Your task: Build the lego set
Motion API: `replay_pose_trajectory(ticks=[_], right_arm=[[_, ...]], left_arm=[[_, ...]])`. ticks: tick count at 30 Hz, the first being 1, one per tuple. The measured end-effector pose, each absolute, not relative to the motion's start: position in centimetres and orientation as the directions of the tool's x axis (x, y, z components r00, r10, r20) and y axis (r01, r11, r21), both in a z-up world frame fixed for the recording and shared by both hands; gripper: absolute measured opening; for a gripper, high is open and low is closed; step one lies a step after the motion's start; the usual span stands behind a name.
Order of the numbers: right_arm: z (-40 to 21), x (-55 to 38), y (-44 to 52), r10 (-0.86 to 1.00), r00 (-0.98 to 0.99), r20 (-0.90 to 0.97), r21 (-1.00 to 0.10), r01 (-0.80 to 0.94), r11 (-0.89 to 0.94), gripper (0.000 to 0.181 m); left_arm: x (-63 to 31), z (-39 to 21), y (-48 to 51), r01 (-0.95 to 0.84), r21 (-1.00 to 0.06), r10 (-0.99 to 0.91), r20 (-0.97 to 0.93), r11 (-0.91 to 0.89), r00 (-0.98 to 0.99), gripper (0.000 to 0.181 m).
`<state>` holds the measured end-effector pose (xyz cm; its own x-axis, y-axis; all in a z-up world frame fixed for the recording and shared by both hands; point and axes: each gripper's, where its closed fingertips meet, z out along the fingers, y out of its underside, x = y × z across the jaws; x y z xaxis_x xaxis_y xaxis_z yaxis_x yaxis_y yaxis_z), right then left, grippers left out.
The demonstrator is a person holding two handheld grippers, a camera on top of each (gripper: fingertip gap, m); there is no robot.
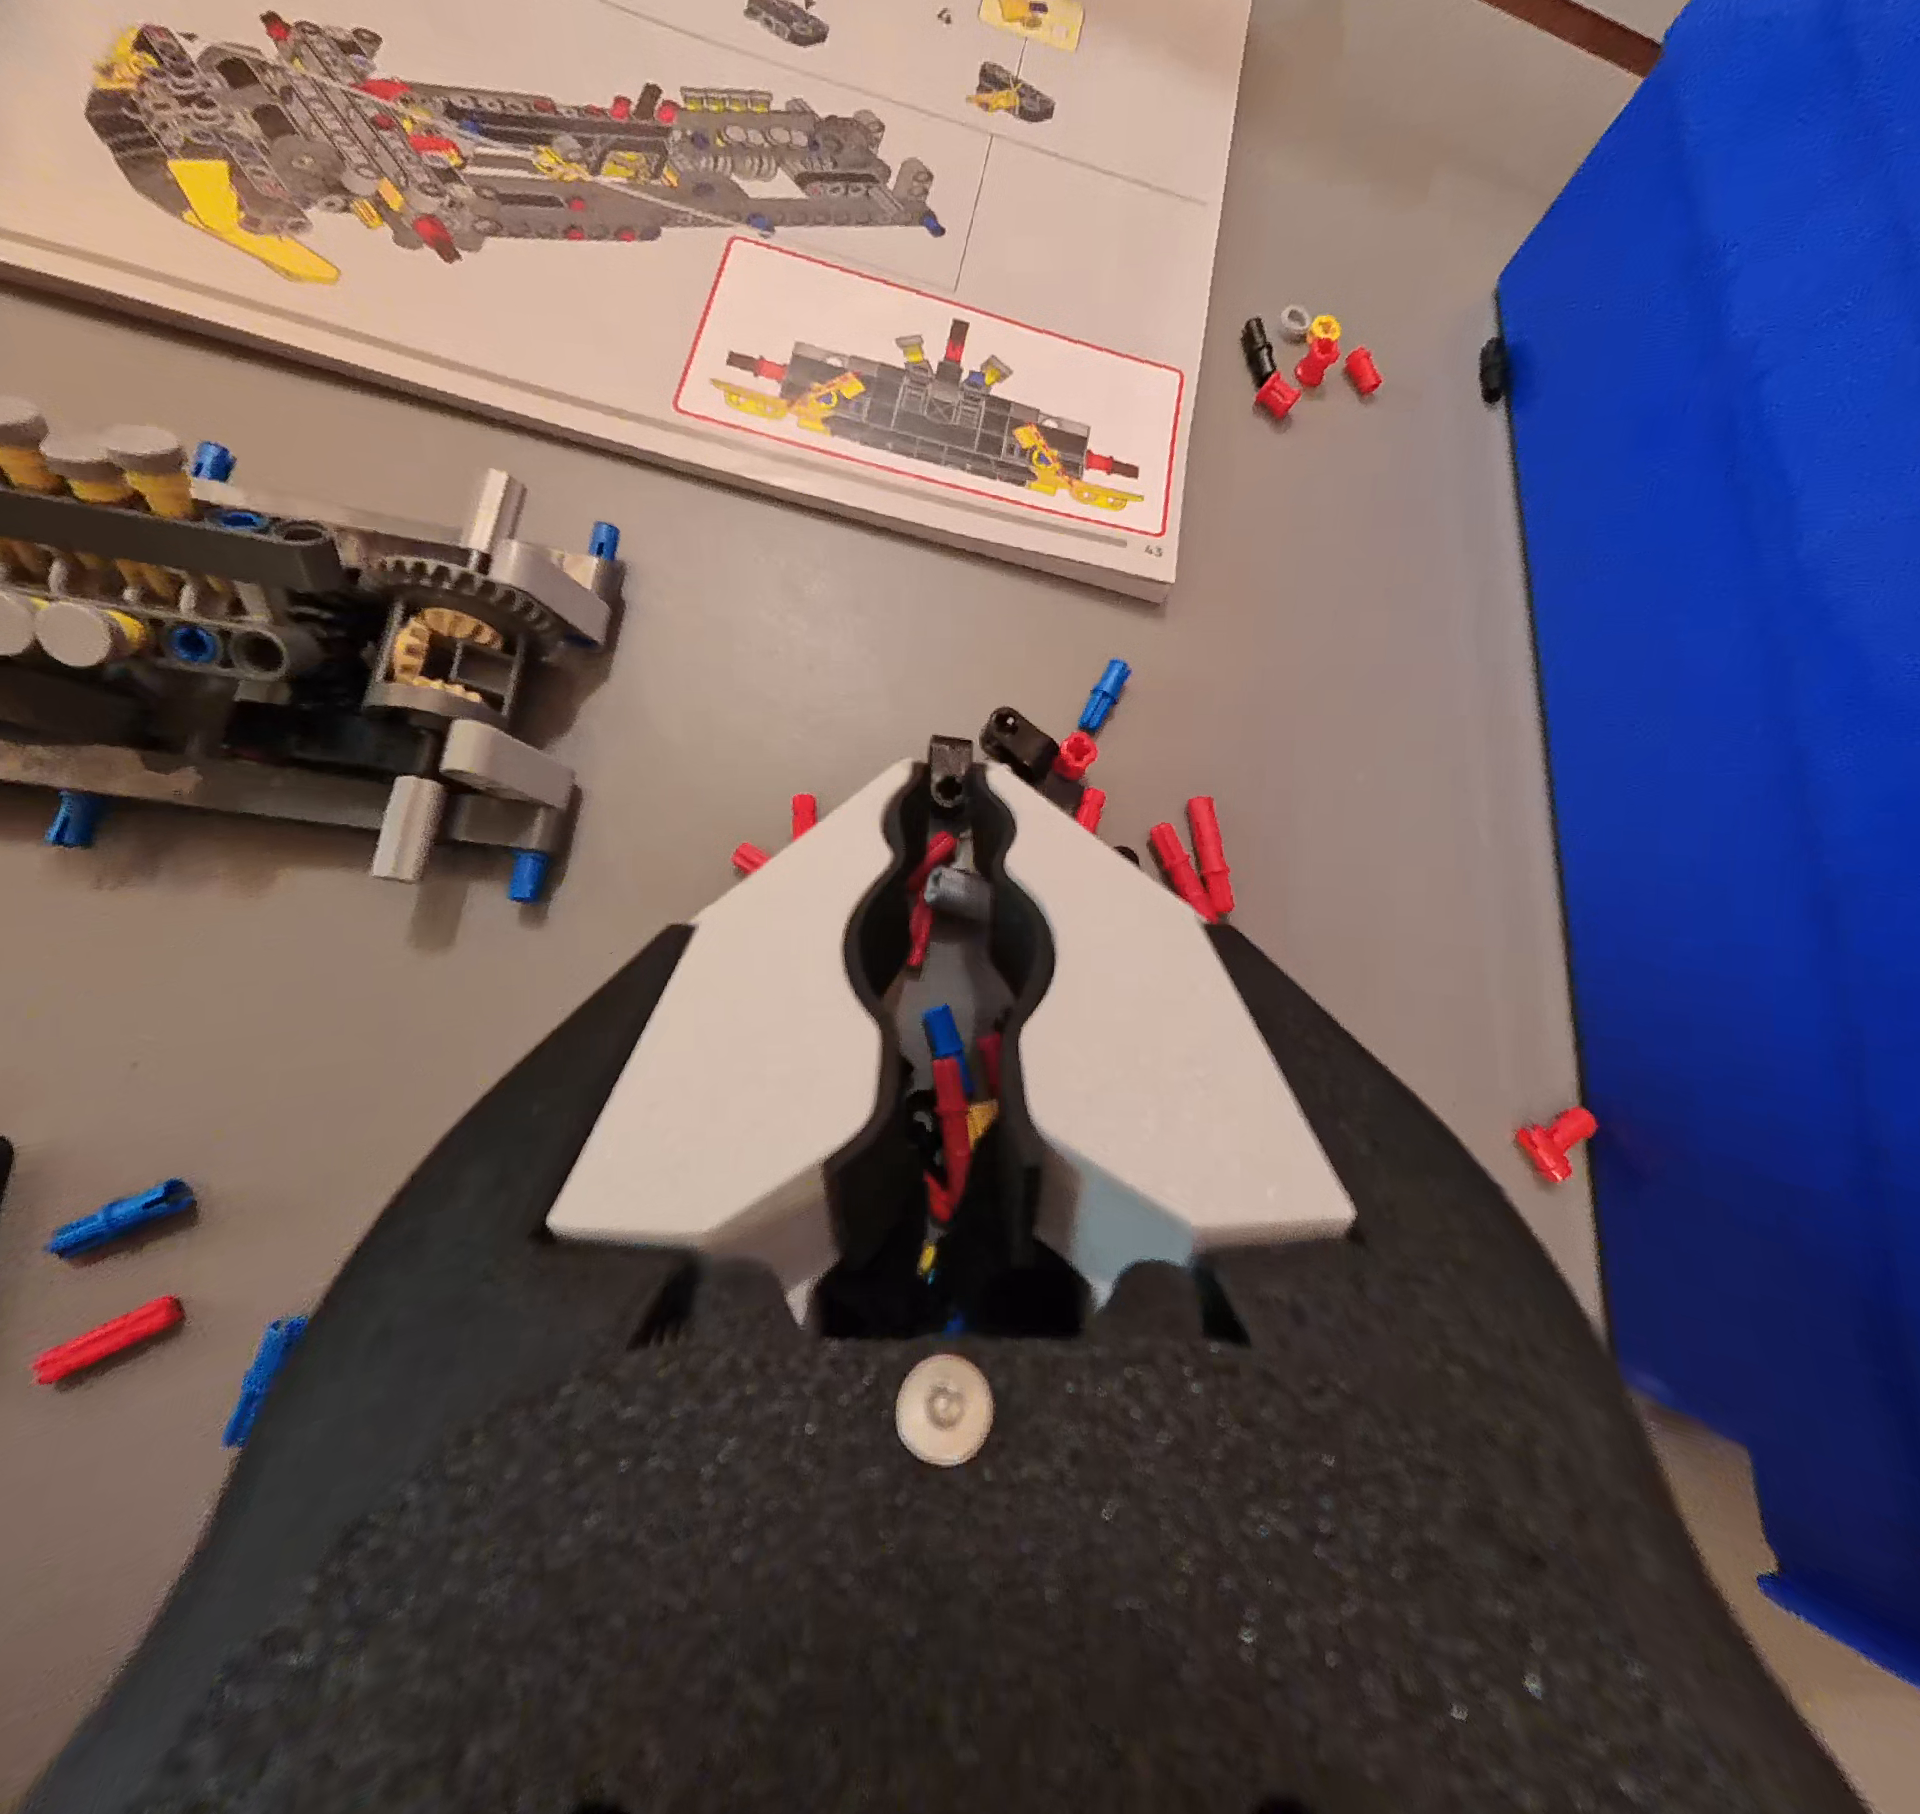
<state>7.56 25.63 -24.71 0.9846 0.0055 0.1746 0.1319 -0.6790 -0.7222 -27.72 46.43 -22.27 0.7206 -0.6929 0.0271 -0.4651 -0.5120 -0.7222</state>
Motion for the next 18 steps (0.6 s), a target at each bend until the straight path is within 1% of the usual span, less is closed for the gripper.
replay_pose_trajectory(ticks=[3, 4, 5, 6, 7, 8, 9, 10, 12, 14, 16, 18], right_arm=[[-24.1, 7.8, 25.6, 0.0, 0.977, 0.214, -0.734, 0.161, -0.66, 0.006], [-23.2, 7.6, 25.6, 0.008, 0.975, 0.221, -0.758, 0.177, -0.628, 0.006], [-22.0, 6.4, 25.8, 0.068, 0.977, 0.203, -0.8, 0.206, -0.563, 0.006], [-20.8, 4.1, 25.7, 0.184, 0.969, 0.164, -0.846, 0.234, -0.479, 0.006], [-20.1, 0.9, 24.9, 0.347, 0.931, 0.111, -0.879, 0.255, -0.403, 0.006], [-19.5, -2.2, 23.5, 0.504, 0.861, 0.071, -0.901, 0.272, -0.338, 0.006], [-19.1, -4.3, 22.2, 0.601, 0.797, 0.054, -0.914, 0.282, -0.291, 0.006], [-18.9, -5.7, 21.4, 0.658, 0.751, 0.048, -0.918, 0.293, -0.268, 0.006], [-19.6, -6.9, 20.6, 0.703, 0.71, 0.031, -0.901, 0.325, -0.288, 0.006], [-21.5, -7.4, 20.2, 0.727, 0.687, 0.022, -0.85, 0.396, -0.349, 0.006], [-23.5, -7.4, 20.3, 0.724, 0.685, 0.086, -0.782, 0.496, -0.377, 0.006], [-24.6, -7.2, 20.5, 0.718, 0.684, 0.128, -0.739, 0.549, -0.391, 0.006]], left_arm=[[-27.7, -22.2, 46.4, -0.467, -0.724, -0.693, 0.022, -0.508, 0.72, 0.032], [-27.7, -22.2, 46.5, -0.466, -0.725, -0.693, 0.021, -0.507, 0.721, 0.032], [-27.8, -22.2, 46.5, -0.465, -0.725, -0.691, 0.022, -0.509, 0.722, 0.032], [-27.8, -22.2, 46.5, -0.463, -0.725, -0.691, 0.025, -0.511, 0.723, 0.032], [-27.8, -22.2, 46.5, -0.461, -0.724, -0.69, 0.028, -0.512, 0.723, 0.032], [-27.8, -22.2, 46.5, -0.461, -0.724, -0.691, 0.029, -0.513, 0.723, 0.032], [-27.7, -22.3, 46.4, -0.463, -0.723, -0.692, 0.03, -0.513, 0.721, 0.032], [-27.7, -22.3, 46.4, -0.465, -0.723, -0.694, 0.028, -0.512, 0.72, 0.032], [-27.6, -22.3, 46.3, -0.469, -0.723, -0.697, 0.024, -0.507, 0.717, 0.032], [-27.5, -22.2, 46.3, -0.473, -0.722, -0.699, 0.02, -0.504, 0.715, 0.032], [-27.5, -22.2, 46.3, -0.472, -0.724, -0.699, 0.02, -0.503, 0.715, 0.032], [-27.6, -22.3, 46.3, -0.47, -0.722, -0.697, 0.024, -0.507, 0.716, 0.032]])
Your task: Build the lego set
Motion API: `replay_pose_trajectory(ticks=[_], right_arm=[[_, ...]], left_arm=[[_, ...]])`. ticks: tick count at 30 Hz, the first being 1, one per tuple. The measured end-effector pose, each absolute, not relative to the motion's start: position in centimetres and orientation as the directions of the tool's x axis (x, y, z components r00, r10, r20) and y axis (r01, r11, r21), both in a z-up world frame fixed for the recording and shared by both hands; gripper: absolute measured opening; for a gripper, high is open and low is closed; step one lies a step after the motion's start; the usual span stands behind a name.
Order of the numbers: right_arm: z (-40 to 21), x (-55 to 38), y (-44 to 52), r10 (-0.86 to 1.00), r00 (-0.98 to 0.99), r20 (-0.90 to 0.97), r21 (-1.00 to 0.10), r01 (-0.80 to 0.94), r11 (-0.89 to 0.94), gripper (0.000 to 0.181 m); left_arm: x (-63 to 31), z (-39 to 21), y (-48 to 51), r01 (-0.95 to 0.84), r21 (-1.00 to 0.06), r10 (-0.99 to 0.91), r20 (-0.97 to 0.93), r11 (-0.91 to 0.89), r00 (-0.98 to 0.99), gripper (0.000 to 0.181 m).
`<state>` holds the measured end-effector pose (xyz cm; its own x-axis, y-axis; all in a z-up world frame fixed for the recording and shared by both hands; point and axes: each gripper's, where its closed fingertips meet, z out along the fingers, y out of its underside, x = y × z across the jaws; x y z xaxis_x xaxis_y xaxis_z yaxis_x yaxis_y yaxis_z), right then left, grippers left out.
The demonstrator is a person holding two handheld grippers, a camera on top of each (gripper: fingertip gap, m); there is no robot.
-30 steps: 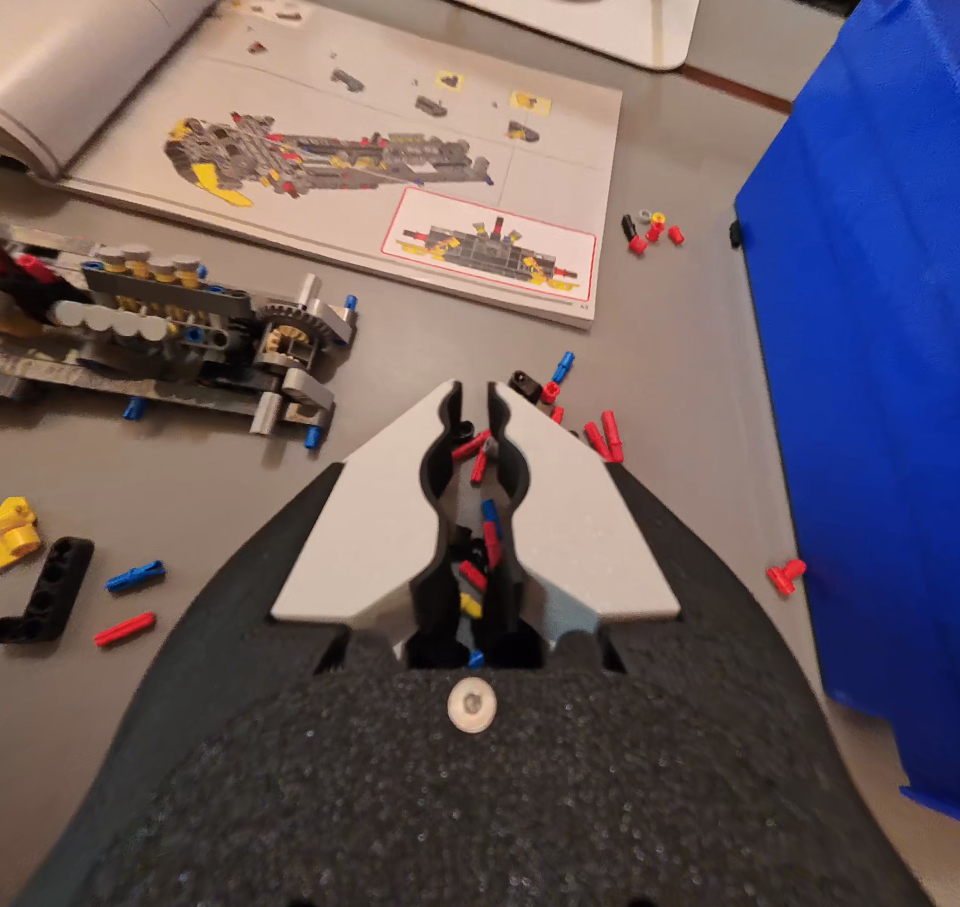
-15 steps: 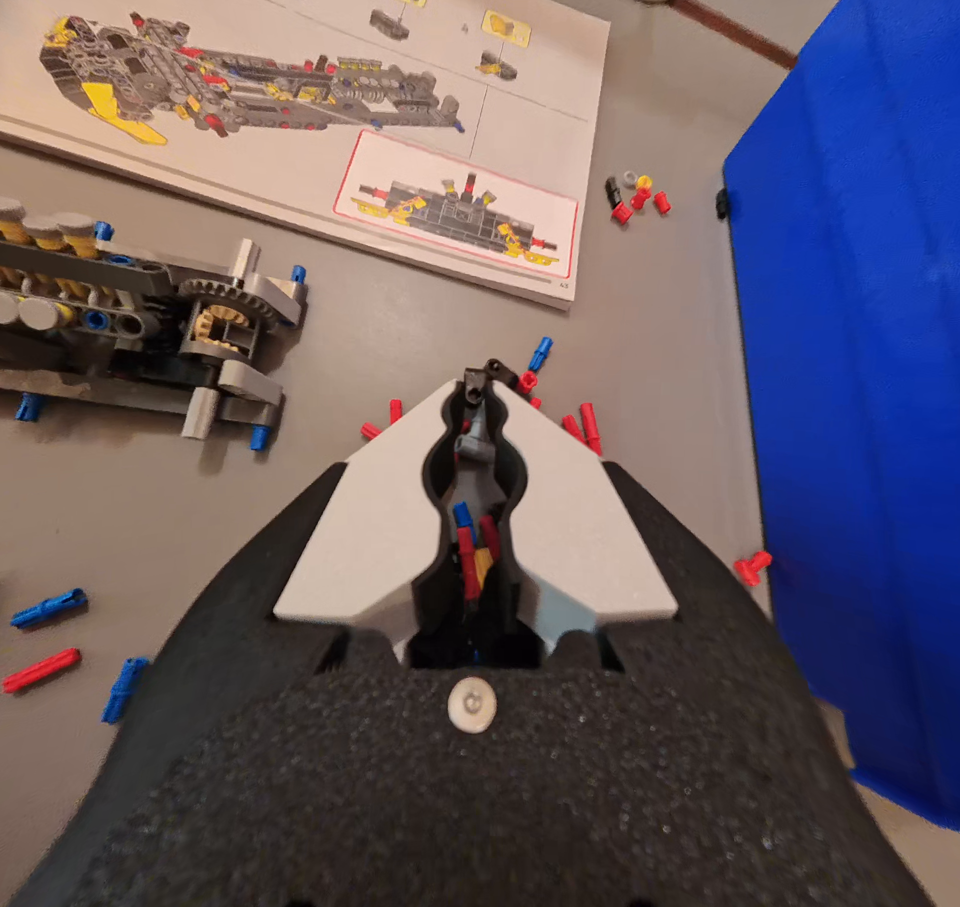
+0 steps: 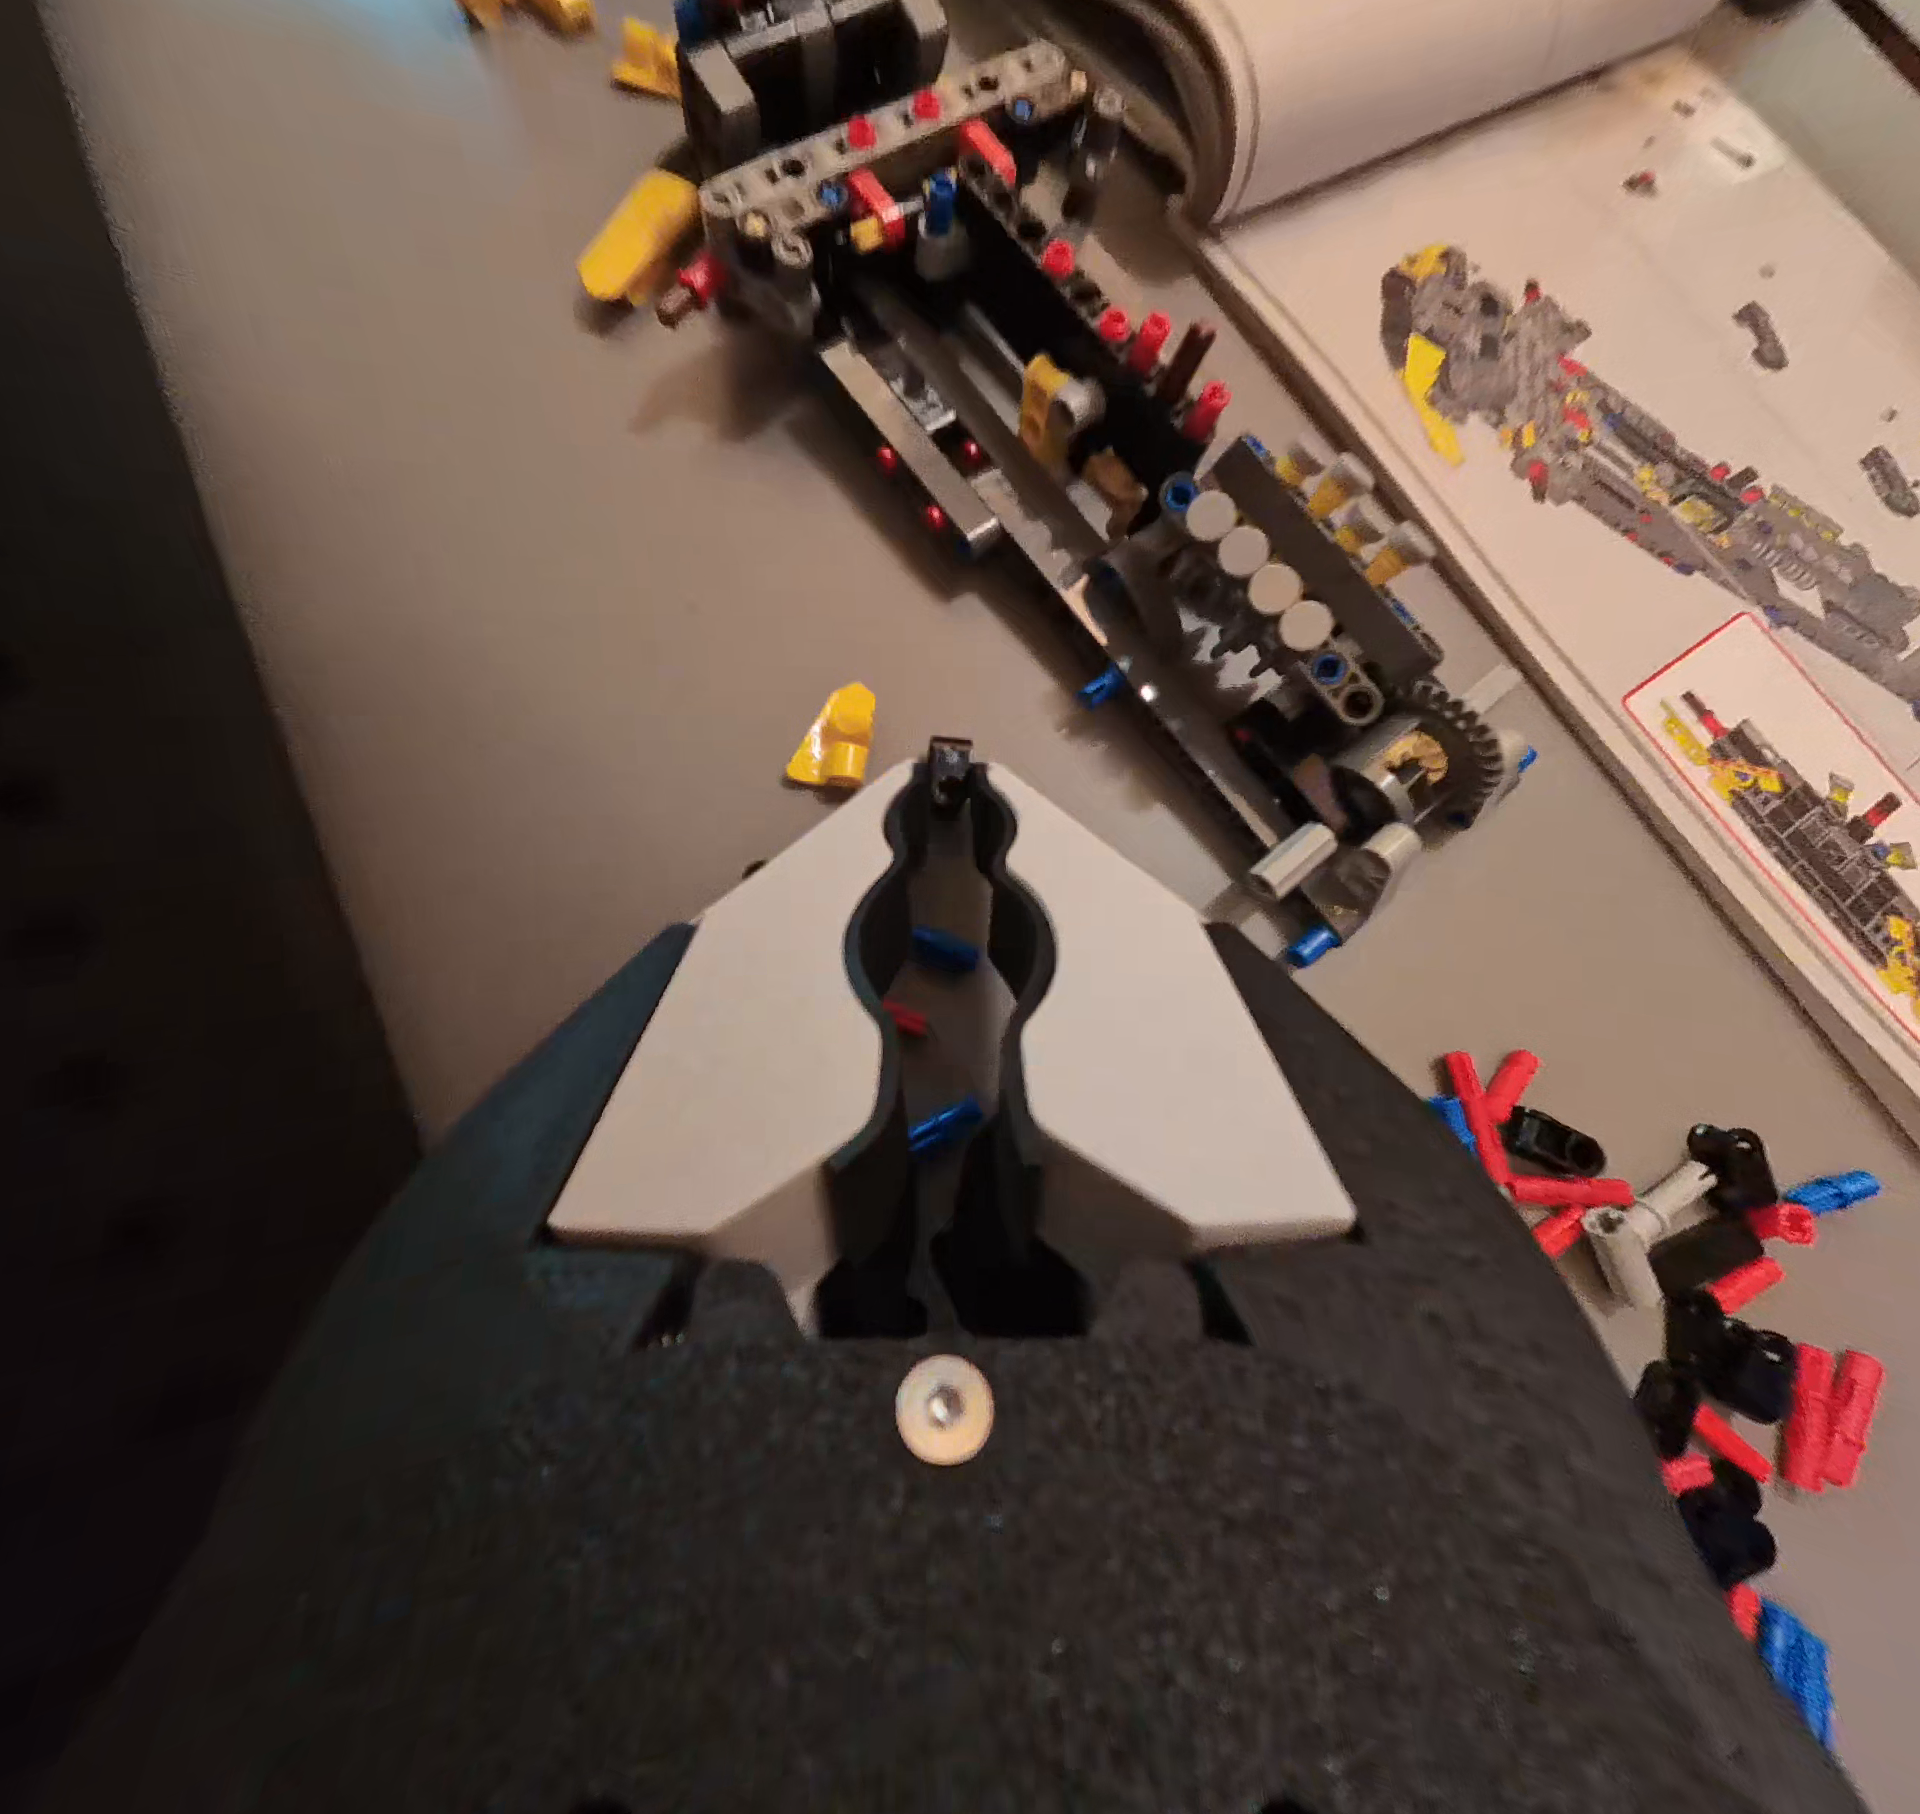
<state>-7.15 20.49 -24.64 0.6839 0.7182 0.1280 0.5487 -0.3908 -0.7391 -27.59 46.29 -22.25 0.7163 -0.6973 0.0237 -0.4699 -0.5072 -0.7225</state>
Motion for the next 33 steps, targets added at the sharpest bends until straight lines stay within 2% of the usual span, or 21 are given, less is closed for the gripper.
replay_pose_trajectory(ticks=[6, 9, 11, 14, 16, 22, 33], right_arm=[[-24.6, -6.9, 20.8, 0.707, 0.698, 0.114, -0.751, 0.526, -0.398, 0.007], [-22.2, -6.1, 21.6, 0.66, 0.746, 0.09, -0.834, 0.419, -0.36, 0.01], [-20.8, -3.1, 23.1, 0.521, 0.849, 0.093, -0.871, 0.323, -0.371, 0.011], [-21.7, 3.8, 24.6, 0.205, 0.963, 0.177, -0.829, 0.258, -0.497, 0.01], [-22.4, 5.5, 24.6, 0.146, 0.972, 0.182, -0.805, 0.232, -0.546, 0.011], [-23.2, 6.0, 24.2, 0.148, 0.966, 0.213, -0.767, 0.259, -0.587, 0.01], [-24.5, 5.9, 24.0, 0.164, 0.973, 0.164, -0.73, 0.231, -0.644, 0.014]], left_arm=[[-27.5, -22.4, 46.2, -0.473, -0.72, -0.699, 0.024, -0.508, 0.715, 0.032], [-27.5, -22.5, 46.2, -0.475, -0.718, -0.7, 0.023, -0.509, 0.714, 0.032], [-27.5, -22.5, 46.3, -0.473, -0.718, -0.699, 0.025, -0.51, 0.715, 0.032], [-27.5, -22.6, 46.2, -0.475, -0.718, -0.7, 0.024, -0.51, 0.714, 0.032], [-27.5, -22.7, 46.2, -0.479, -0.714, -0.701, 0.022, -0.51, 0.713, 0.032], [-27.4, -22.9, 46.2, -0.48, -0.711, -0.701, 0.026, -0.514, 0.713, 0.032], [-27.5, -22.5, 46.3, -0.472, -0.718, -0.697, 0.025, -0.511, 0.716, 0.032]])
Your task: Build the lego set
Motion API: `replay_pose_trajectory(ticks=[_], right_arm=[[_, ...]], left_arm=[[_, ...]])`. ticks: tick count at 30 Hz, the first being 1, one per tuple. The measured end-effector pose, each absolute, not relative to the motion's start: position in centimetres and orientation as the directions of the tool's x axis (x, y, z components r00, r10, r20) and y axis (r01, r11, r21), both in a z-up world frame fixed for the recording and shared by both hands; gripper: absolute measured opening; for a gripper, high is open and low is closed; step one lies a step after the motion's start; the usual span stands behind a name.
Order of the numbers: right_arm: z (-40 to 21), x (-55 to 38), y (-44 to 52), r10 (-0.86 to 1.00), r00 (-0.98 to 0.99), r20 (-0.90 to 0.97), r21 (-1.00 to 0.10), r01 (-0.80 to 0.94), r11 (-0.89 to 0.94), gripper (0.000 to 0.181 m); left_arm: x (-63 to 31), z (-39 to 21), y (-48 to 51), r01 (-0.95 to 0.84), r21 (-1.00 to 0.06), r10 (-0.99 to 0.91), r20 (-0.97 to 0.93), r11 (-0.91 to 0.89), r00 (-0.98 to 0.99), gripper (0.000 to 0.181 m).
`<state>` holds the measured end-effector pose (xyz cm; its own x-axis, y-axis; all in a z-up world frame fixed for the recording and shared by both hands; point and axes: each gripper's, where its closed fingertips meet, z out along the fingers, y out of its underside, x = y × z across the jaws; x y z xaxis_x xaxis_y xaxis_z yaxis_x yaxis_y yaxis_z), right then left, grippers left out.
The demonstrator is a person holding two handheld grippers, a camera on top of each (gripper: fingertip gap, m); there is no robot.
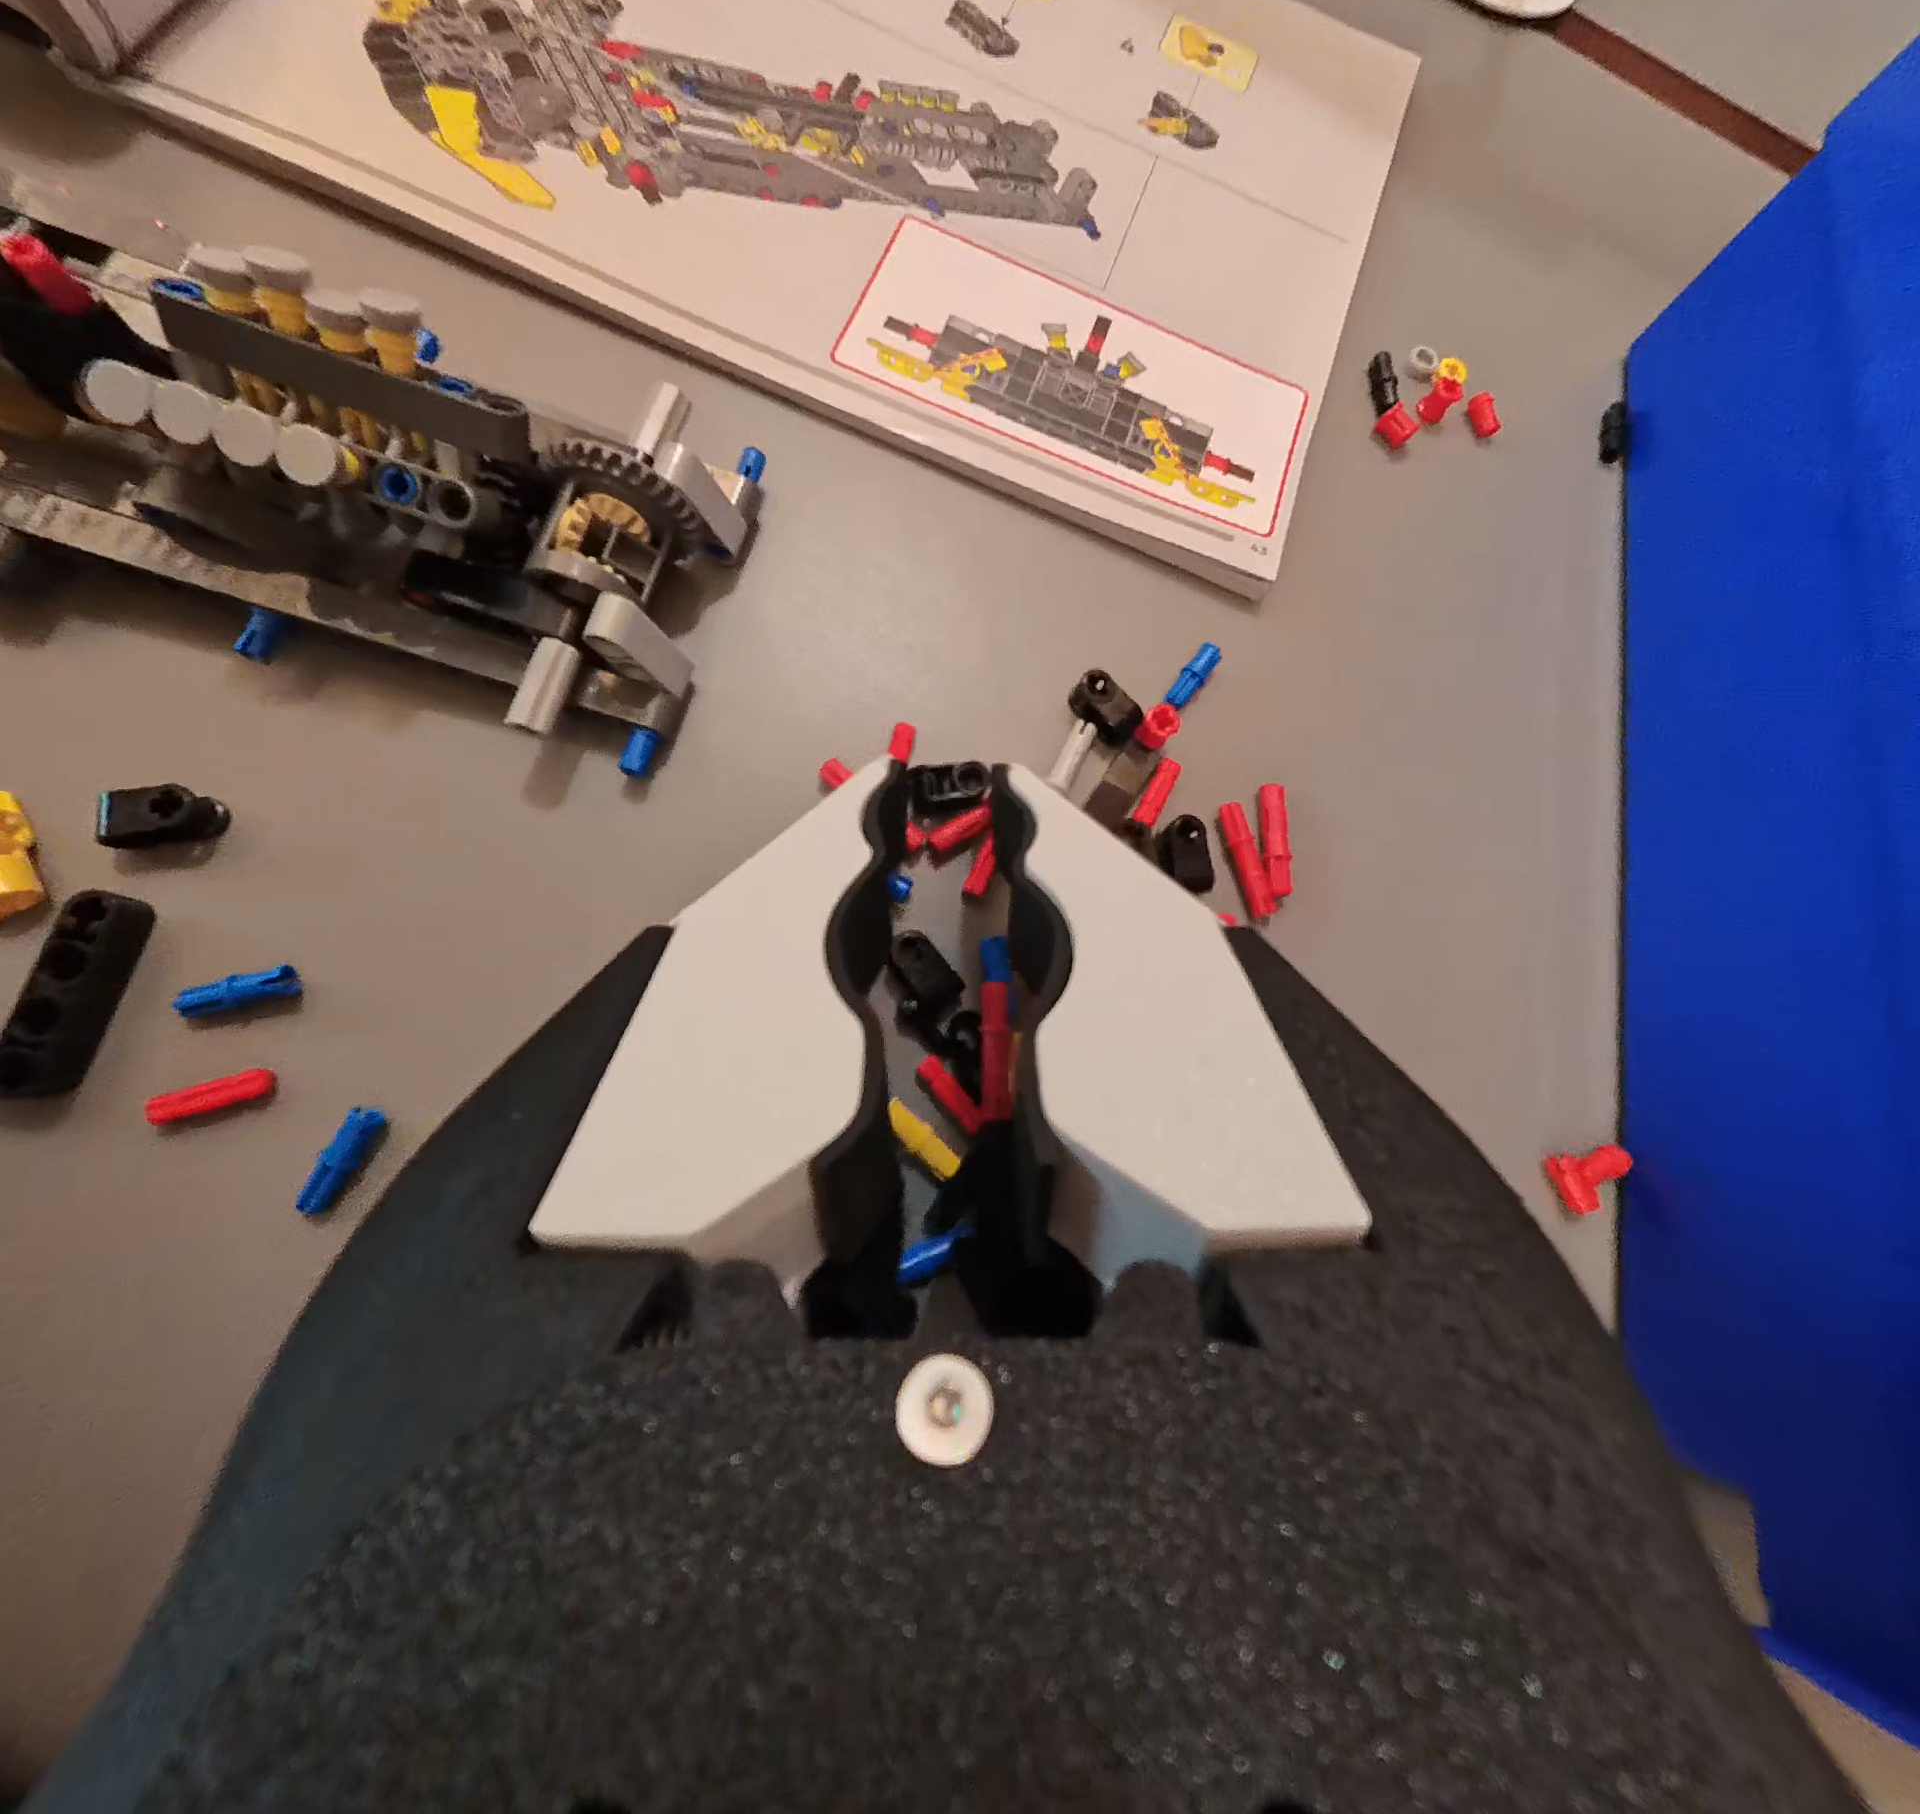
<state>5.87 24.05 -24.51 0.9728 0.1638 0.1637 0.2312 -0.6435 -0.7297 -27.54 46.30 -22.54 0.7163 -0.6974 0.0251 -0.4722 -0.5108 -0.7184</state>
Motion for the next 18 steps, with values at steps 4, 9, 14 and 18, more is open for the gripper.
replay_pose_trajectory(ticks=[4, 9, 14, 18], right_arm=[[-24.57, 5.85, 24.05, 0.159, 0.981, 0.112, -0.738, 0.189, -0.647, 0.013], [-24.53, 5.83, 24.12, 0.16, 0.981, 0.113, -0.742, 0.19, -0.643, 0.012], [-23.68, 6.04, 24.29, 0.146, 0.975, 0.165, -0.76, 0.22, -0.612, 0.005], [-24.0, 6.08, 24.17, 0.146, 0.972, 0.184, -0.749, 0.235, -0.619, 0.005]], left_arm=[[-27.53, -22.46, 46.29, -0.472, -0.72, -0.698, 0.024, -0.509, 0.716, 0.032], [-27.59, -22.41, 46.34, -0.469, -0.721, -0.696, 0.026, -0.51, 0.717, 0.032], [-27.54, -22.26, 46.4, -0.455, -0.727, -0.694, 0.04, -0.514, 0.719, 0.032], [-27.48, -21.96, 46.44, -0.447, -0.737, -0.694, 0.042, -0.508, 0.719, 0.031]])
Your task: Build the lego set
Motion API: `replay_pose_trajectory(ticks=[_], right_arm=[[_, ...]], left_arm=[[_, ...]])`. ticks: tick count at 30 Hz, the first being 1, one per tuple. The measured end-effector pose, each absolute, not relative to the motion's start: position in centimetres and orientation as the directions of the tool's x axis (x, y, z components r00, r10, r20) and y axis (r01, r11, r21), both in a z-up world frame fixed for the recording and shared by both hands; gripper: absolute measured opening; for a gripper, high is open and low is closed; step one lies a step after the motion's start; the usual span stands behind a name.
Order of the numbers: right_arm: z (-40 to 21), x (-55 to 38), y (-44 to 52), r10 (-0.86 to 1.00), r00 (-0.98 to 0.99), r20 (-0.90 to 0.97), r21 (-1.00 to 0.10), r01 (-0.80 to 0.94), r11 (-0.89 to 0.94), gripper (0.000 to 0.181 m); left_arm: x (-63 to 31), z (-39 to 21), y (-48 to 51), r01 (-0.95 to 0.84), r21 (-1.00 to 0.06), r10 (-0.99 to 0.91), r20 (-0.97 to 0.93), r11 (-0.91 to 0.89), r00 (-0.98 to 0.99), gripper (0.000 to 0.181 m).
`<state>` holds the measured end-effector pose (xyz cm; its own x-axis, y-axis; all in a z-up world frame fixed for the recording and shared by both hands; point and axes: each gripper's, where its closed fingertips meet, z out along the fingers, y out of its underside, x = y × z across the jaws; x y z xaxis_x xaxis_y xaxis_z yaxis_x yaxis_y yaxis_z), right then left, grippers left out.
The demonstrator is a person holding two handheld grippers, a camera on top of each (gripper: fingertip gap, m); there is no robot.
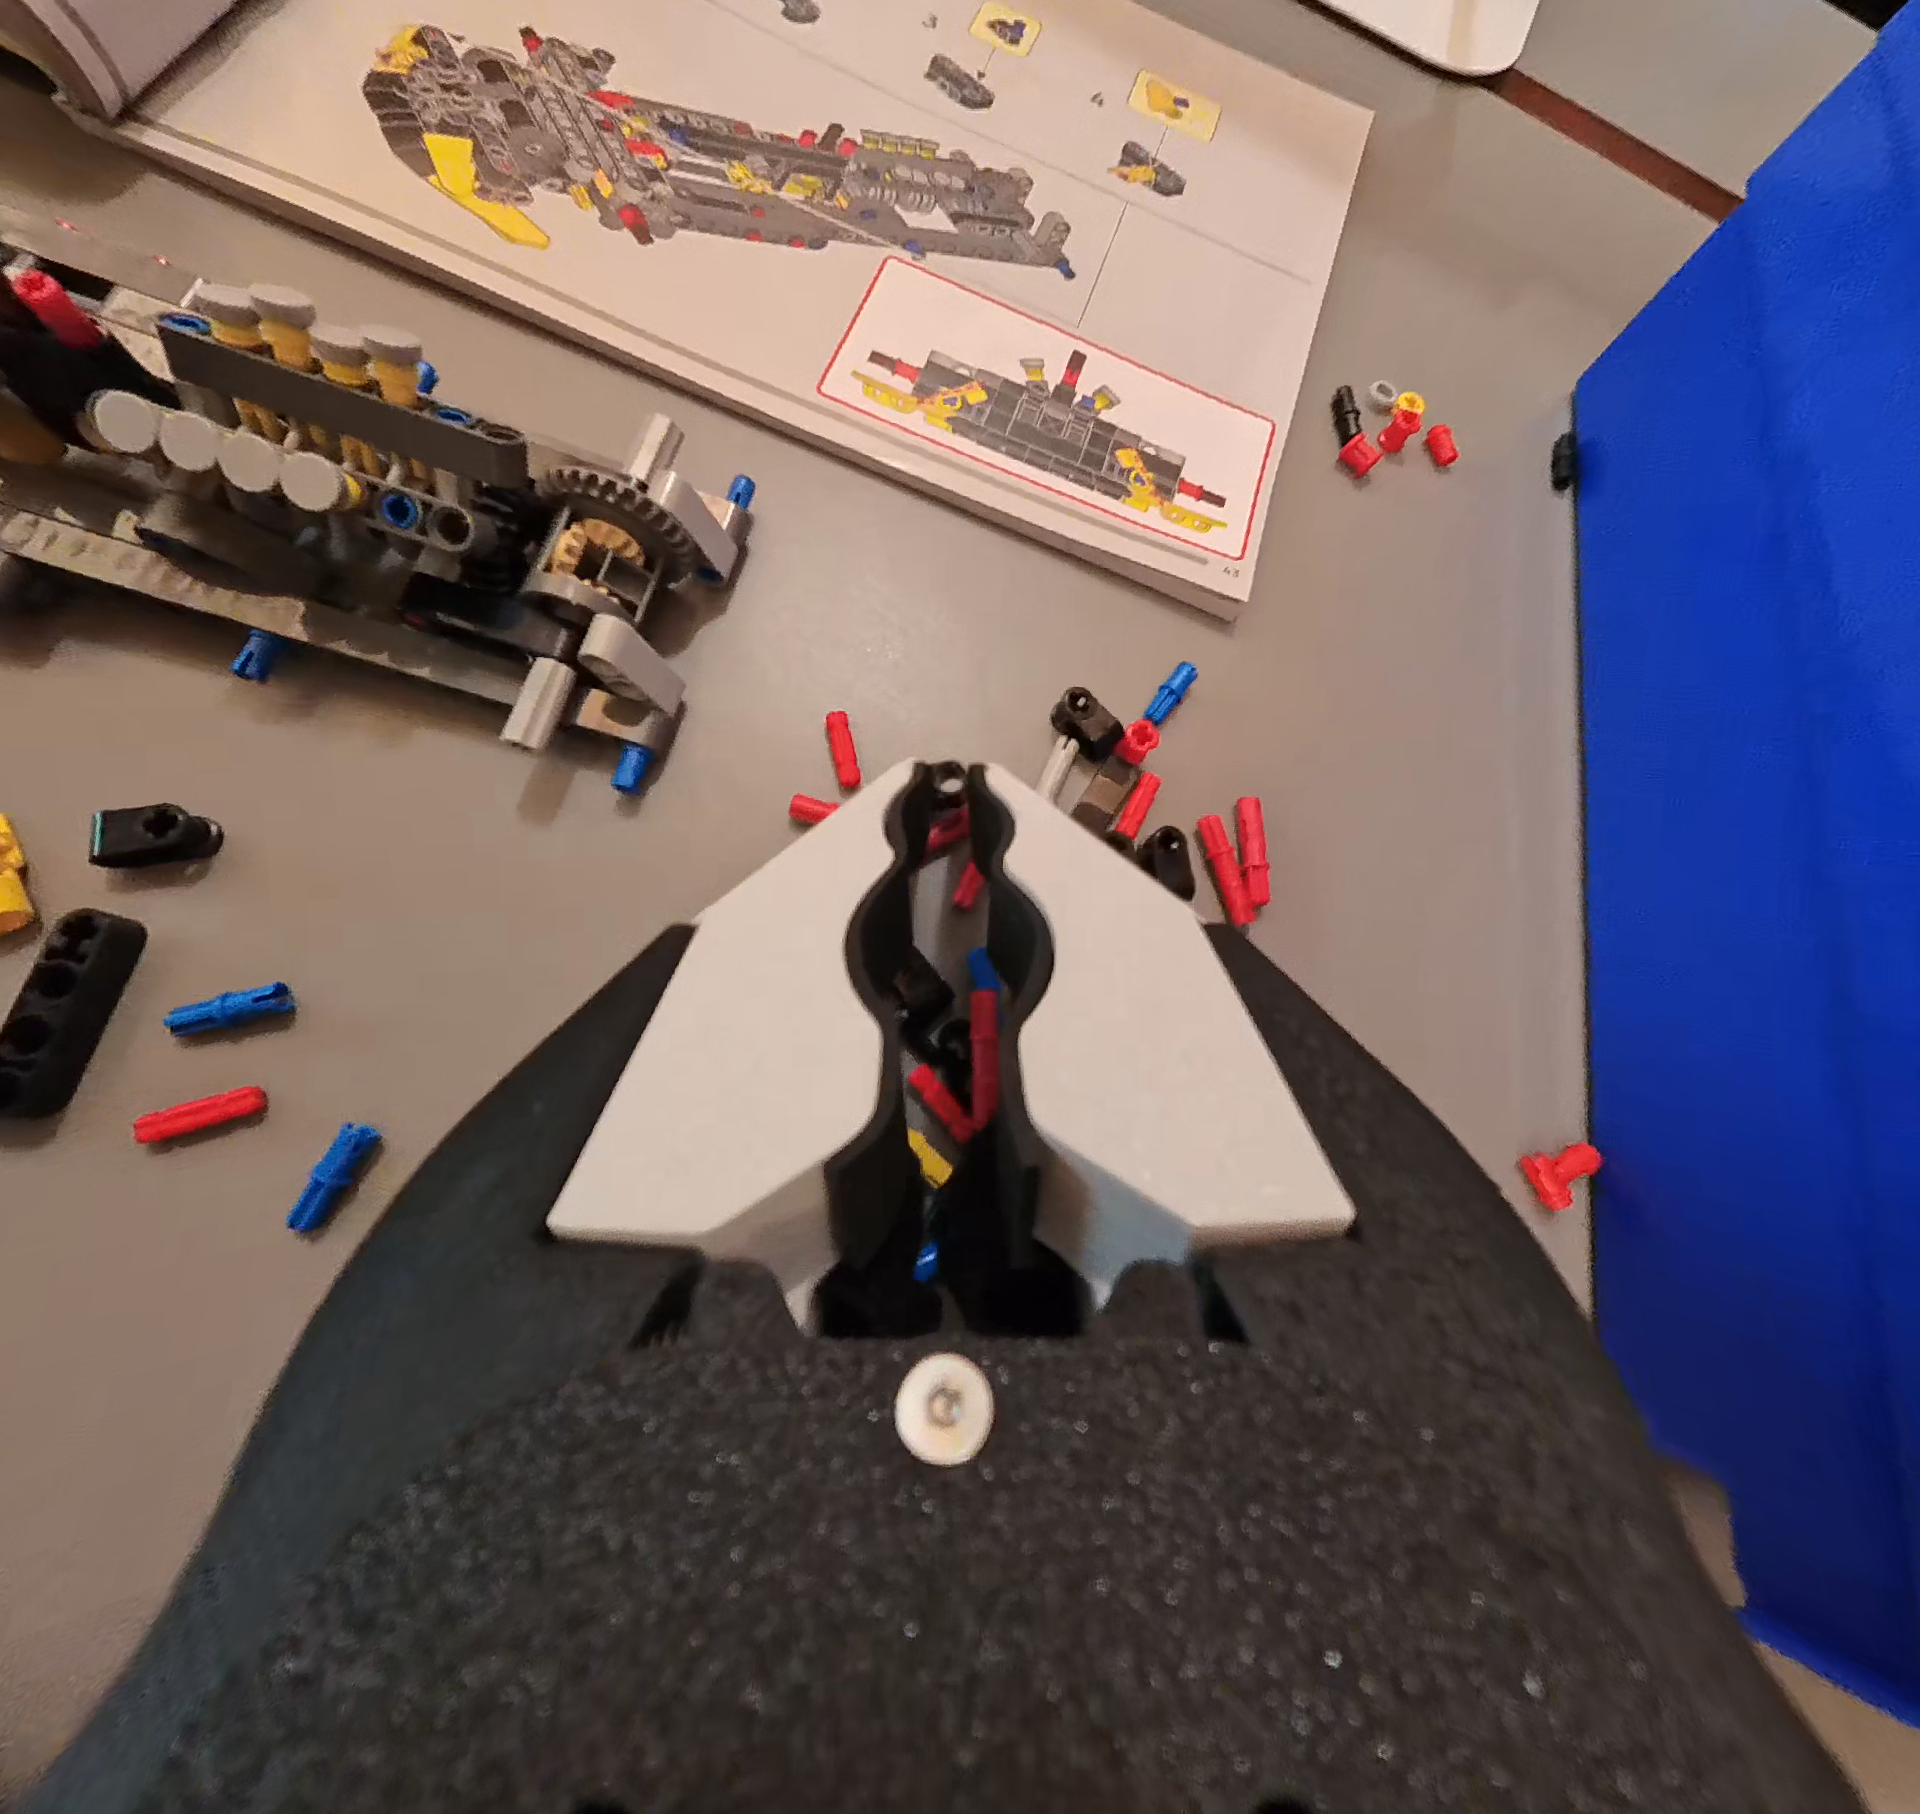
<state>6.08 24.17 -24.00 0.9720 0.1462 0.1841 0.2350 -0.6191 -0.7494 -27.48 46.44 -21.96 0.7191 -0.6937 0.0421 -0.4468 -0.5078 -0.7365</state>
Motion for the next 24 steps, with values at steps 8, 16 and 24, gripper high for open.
replay_pose_trajectory(ticks=[8, 16, 24], right_arm=[[-23.9, 6.3, 24.1, 0.132, 0.977, 0.165, -0.764, 0.211, -0.61, 0.015], [-24.2, 6.2, 24.1, 0.141, 0.981, 0.131, -0.761, 0.191, -0.62, 0.021], [-24.7, 6.0, 25.0, 0.142, 0.984, 0.106, -0.74, 0.173, -0.65, 0.013]], left_arm=[[-27.2, -21.1, 46.5, -0.384, -0.764, -0.689, 0.108, -0.518, 0.717, 0.029], [-27.0, -21.9, 46.6, -0.387, -0.75, -0.69, 0.126, -0.537, 0.712, 0.029], [-27.7, -21.9, 47.2, -0.364, -0.751, -0.672, 0.14, -0.551, 0.728, 0.029]])
